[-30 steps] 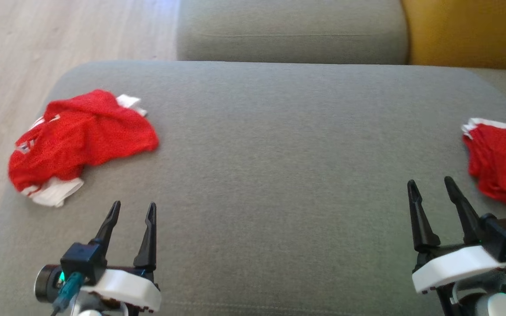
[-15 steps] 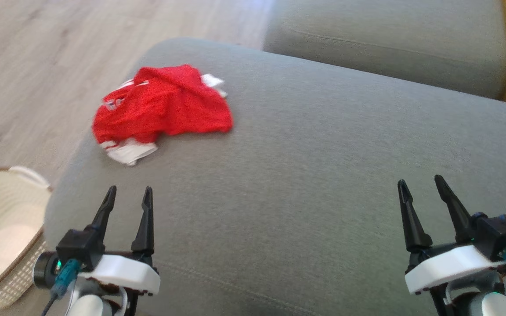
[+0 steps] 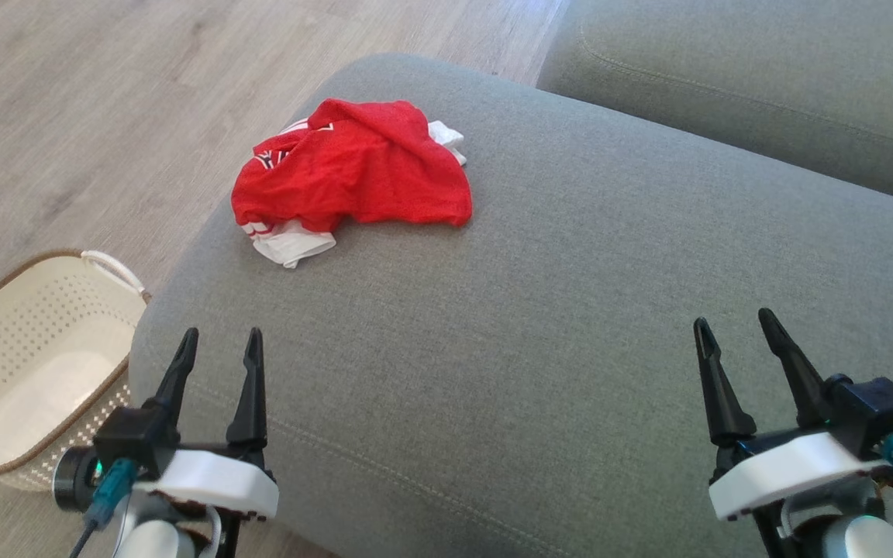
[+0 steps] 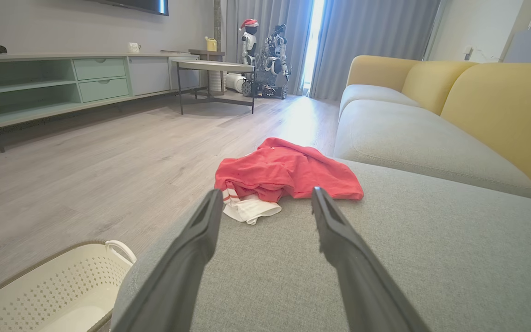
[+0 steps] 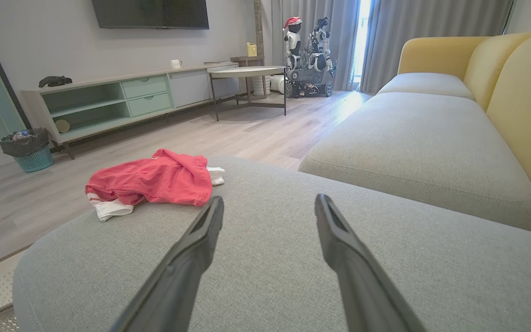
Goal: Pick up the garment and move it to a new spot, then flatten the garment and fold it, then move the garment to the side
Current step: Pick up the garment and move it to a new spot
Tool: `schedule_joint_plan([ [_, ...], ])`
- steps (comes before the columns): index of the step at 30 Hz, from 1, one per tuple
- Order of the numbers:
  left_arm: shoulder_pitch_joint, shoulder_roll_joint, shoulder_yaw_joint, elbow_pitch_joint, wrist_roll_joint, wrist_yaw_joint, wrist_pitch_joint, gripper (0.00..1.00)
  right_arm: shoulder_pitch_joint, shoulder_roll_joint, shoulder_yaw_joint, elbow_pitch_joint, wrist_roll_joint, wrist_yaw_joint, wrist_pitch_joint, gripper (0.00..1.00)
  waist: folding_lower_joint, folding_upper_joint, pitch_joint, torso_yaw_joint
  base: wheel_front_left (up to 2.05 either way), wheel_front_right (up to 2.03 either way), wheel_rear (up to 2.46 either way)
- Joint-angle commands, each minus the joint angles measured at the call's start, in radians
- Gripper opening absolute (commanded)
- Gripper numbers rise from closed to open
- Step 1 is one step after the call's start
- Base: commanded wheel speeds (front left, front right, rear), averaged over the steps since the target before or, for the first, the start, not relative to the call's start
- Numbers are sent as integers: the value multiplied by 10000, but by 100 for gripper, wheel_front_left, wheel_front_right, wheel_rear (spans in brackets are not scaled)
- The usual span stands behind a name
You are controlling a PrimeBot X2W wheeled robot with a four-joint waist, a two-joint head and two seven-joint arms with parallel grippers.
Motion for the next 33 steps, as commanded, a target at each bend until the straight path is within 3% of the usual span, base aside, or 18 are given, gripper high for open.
schedule_joint_plan([
  [1,-542,68,369,-307,-25,101,-122,100,-424,-49,221,-403,-58,-7,34,100,0,0,18,-14,0,0,0],
  [11,-857,-15,433,-376,-86,108,-134,100,-660,-49,270,-562,-241,-7,162,100,0,0,464,-193,0,0,0],
  [22,-3108,-140,981,-57,-331,110,-136,100,-1553,-116,354,-1300,-808,-7,729,100,0,0,2310,-1229,0,0,0],
  [27,-4788,115,1404,1205,-627,-54,-116,100,-2066,-330,364,-1618,-944,-7,904,100,0,0,3365,-1873,0,0,0],
  [33,-6951,493,1732,3955,-1070,-355,211,100,-2596,-460,396,-1804,-1007,-7,935,100,0,0,4403,-2538,0,0,0],
])
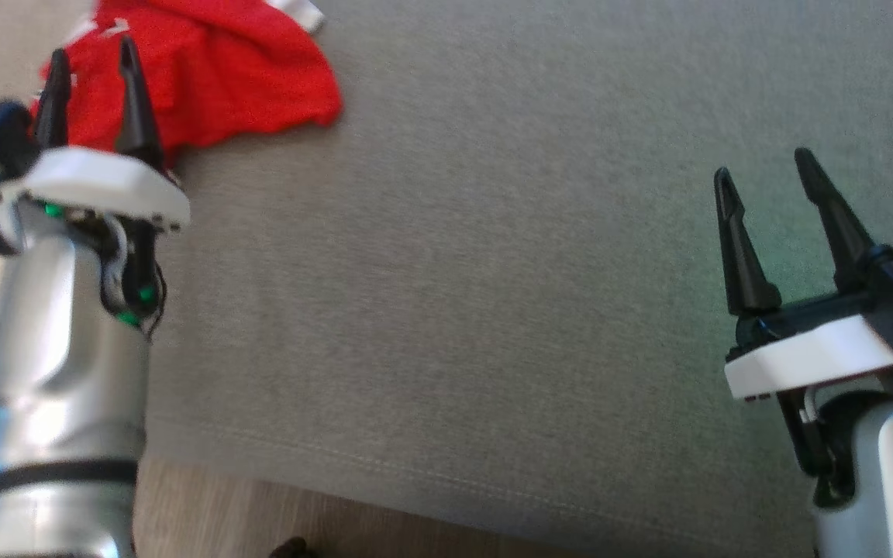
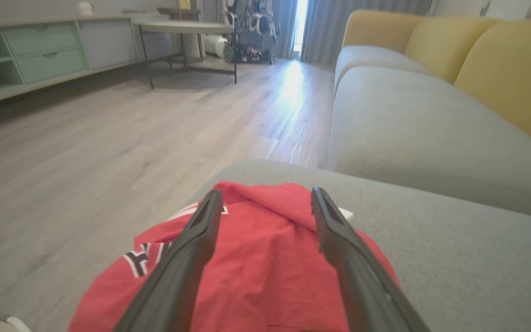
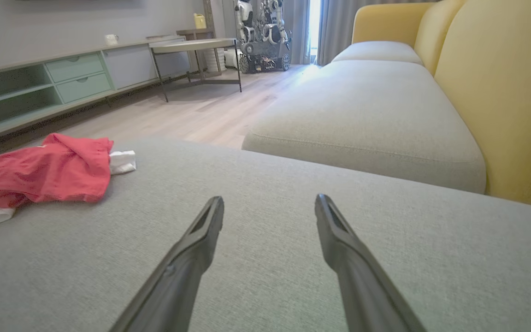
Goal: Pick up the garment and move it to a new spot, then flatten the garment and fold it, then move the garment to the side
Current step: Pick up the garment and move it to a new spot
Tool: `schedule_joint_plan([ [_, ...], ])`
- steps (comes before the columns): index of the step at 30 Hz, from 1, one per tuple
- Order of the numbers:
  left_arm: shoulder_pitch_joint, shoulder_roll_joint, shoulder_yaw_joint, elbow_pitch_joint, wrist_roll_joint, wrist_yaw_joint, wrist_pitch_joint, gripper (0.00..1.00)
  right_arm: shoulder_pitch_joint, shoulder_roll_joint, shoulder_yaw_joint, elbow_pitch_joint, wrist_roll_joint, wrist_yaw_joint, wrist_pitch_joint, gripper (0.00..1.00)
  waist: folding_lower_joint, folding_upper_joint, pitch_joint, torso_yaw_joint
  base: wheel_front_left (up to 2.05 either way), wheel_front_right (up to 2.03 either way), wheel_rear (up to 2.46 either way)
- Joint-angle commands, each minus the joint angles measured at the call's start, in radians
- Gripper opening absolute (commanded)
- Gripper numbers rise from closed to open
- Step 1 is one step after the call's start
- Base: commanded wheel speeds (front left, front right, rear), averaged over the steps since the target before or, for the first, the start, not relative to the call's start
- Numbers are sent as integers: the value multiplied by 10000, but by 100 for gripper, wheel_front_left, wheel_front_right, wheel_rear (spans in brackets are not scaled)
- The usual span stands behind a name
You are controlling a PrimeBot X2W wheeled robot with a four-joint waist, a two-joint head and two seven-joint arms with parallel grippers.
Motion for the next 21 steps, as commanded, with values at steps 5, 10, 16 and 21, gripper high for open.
schedule_joint_plan([
  [5,-1610,838,383,2296,-182,-288,654,100,-578,-197,401,-431,-90,-7,-15,100,-1,0,1124,-1004,0,0,0],
  [10,-2483,1127,432,4683,-364,-252,1819,100,-748,-163,476,-306,-50,-7,-144,100,-1,0,1332,-1311,0,0,0],
  [16,-3100,1409,300,5786,-329,-331,1983,0,-851,-102,303,-143,17,-7,-300,100,-1,0,1269,-1448,0,0,0],
  [21,-3358,1739,208,5607,-201,-462,544,0,-886,-70,141,-35,4,-7,-451,100,-1,0,742,-1403,0,0,0],
])
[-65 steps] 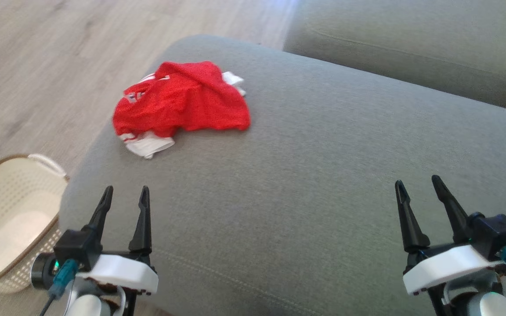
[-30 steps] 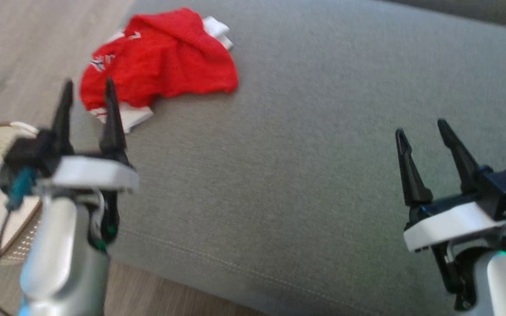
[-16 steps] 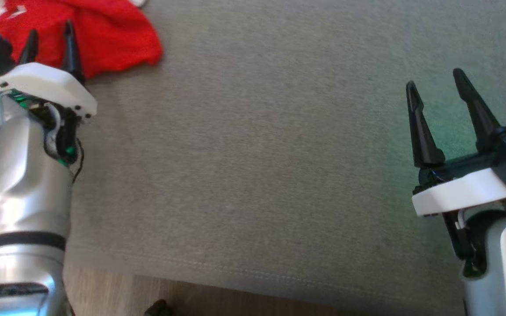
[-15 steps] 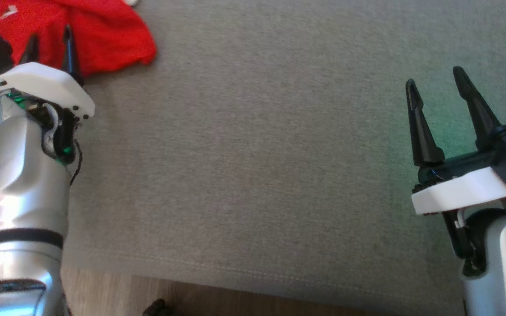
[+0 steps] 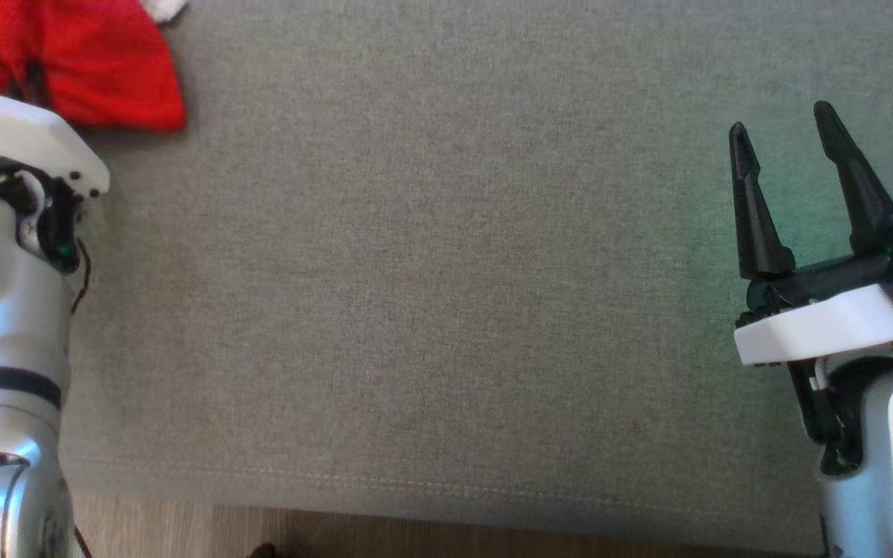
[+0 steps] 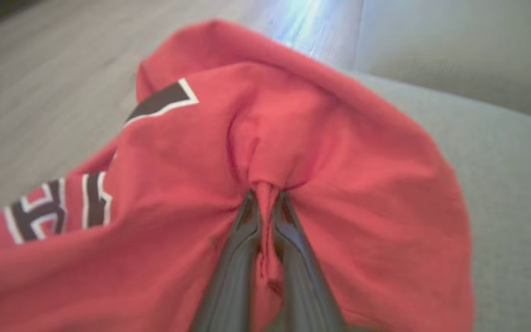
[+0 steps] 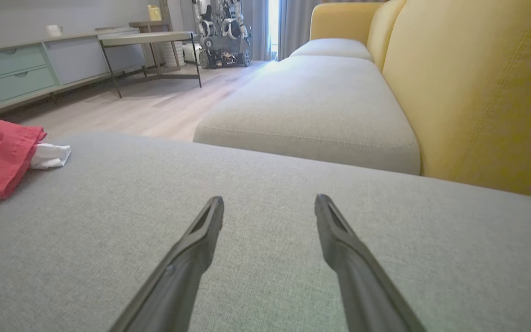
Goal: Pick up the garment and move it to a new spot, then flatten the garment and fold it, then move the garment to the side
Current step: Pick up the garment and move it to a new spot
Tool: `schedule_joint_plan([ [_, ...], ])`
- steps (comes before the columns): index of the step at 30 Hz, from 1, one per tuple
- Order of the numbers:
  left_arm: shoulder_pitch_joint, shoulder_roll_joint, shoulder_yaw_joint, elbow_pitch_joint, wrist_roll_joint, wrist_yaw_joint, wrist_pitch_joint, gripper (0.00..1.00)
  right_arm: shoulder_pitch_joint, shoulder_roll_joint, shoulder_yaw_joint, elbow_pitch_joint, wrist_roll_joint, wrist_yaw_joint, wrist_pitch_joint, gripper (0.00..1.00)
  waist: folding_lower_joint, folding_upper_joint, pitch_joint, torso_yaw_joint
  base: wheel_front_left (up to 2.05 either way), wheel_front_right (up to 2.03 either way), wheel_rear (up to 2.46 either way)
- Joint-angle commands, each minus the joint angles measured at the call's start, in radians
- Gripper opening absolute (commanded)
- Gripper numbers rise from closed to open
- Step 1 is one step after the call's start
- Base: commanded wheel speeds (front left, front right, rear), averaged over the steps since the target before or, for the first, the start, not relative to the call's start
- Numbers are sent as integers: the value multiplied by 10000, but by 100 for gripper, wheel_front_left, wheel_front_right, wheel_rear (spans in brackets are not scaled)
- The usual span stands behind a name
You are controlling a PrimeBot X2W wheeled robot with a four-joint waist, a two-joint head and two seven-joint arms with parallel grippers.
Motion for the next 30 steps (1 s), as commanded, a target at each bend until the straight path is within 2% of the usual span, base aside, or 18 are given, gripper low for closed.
schedule_joint_plan([
  [1,-206,749,82,-403,130,-117,-633,0,-78,120,155,-250,48,-7,-126,100,-2,0,-412,58,0,0,0],
  [4,-149,760,52,-797,162,-196,-1086,0,77,188,65,-88,110,-7,-217,100,-2,0,-928,136,0,0,0],
  [10,208,848,3,-1863,210,-397,-1263,0,370,285,-146,89,199,-7,-316,100,-2,0,-1749,215,0,0,0],
  [14,882,801,-120,-3164,334,-403,-1286,0,642,335,-350,154,225,-7,-359,100,-2,0,-2392,228,0,0,0],
  [20,2575,605,-382,-5549,452,-175,-1092,0,1230,420,-495,205,425,-7,-423,100,-2,0,-3217,61,0,0,0],
  [30,6803,112,-911,-10428,385,602,503,0,1820,472,-652,371,911,-7,-556,100,-2,0,-3860,-806,0,0,0],
])
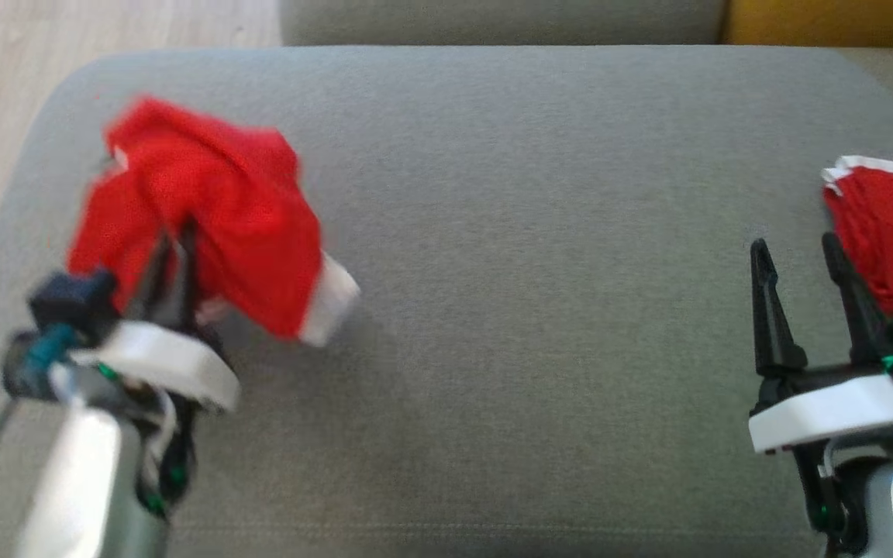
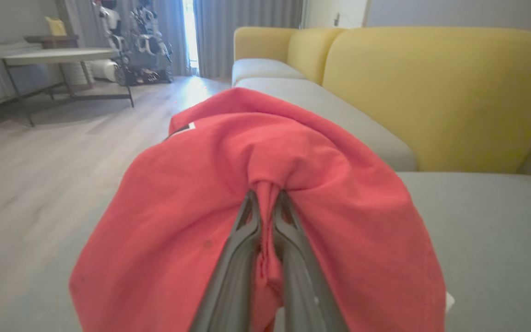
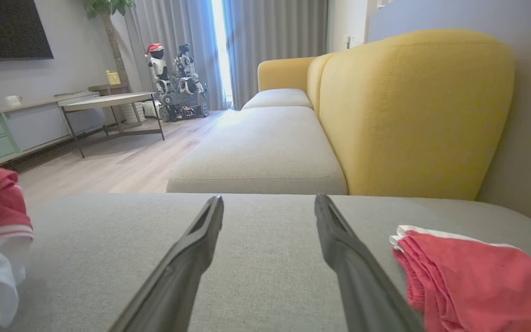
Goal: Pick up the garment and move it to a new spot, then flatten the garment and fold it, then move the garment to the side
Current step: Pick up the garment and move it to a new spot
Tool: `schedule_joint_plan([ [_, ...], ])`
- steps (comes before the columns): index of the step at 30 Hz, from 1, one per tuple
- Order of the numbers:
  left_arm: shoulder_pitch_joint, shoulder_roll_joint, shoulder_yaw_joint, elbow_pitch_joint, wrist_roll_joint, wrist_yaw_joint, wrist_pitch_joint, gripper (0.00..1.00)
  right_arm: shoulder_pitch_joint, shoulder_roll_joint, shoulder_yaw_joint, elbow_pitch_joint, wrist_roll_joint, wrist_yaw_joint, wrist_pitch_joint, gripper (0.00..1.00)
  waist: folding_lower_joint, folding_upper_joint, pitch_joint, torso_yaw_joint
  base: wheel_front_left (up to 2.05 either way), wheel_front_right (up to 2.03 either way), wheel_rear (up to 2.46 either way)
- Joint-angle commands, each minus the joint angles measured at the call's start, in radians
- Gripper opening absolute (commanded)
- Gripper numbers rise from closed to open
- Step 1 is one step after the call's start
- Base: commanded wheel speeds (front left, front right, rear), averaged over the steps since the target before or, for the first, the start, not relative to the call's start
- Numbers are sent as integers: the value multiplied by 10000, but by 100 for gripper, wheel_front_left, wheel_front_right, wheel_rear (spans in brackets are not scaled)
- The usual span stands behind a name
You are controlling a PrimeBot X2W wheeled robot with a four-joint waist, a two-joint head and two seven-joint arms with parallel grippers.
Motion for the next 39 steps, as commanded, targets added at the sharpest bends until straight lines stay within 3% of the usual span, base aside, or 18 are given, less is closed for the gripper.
schedule_joint_plan([
  [1,-195,187,256,-664,11,65,108,0,-110,-35,206,-271,87,-7,-114,100,0,0,-111,-270,0,0,0],
  [7,851,-260,-446,-1519,-156,14,653,0,64,-34,190,-163,462,-7,-190,100,0,0,-19,-847,0,0,0],
  [8,867,-508,-728,-1387,-485,-248,932,0,69,-33,179,-153,581,-7,-226,100,0,0,68,-1032,0,0,0],
  [15,-367,-877,-1873,-271,-243,-954,1201,0,-114,-33,312,37,981,-7,-451,100,0,0,578,-1784,0,0,0],
  [24,-2049,-1383,-2947,1609,-45,-1286,1047,0,-417,-32,536,458,1304,-7,-866,100,0,0,1169,-2534,0,0,0],
  [25,-2175,-1431,-2968,1845,-84,-1264,990,36,-450,-32,551,509,1347,-7,-912,100,0,0,1229,-2591,0,0,0],
  [26,-2301,-1464,-2992,2055,-90,-1246,885,100,-481,-32,575,556,1394,-7,-953,100,0,0,1286,-2641,0,0,0],
  [33,-2460,-1549,-3044,2317,-69,-1098,-534,100,-528,-32,636,812,1532,-7,-1133,100,0,0,1323,-2563,0,0,0],
  [39,-1738,-1266,-2574,1320,-26,-490,-1454,100,-485,-32,548,760,1205,-7,-1007,100,0,0,1045,-1981,0,0,0],
])
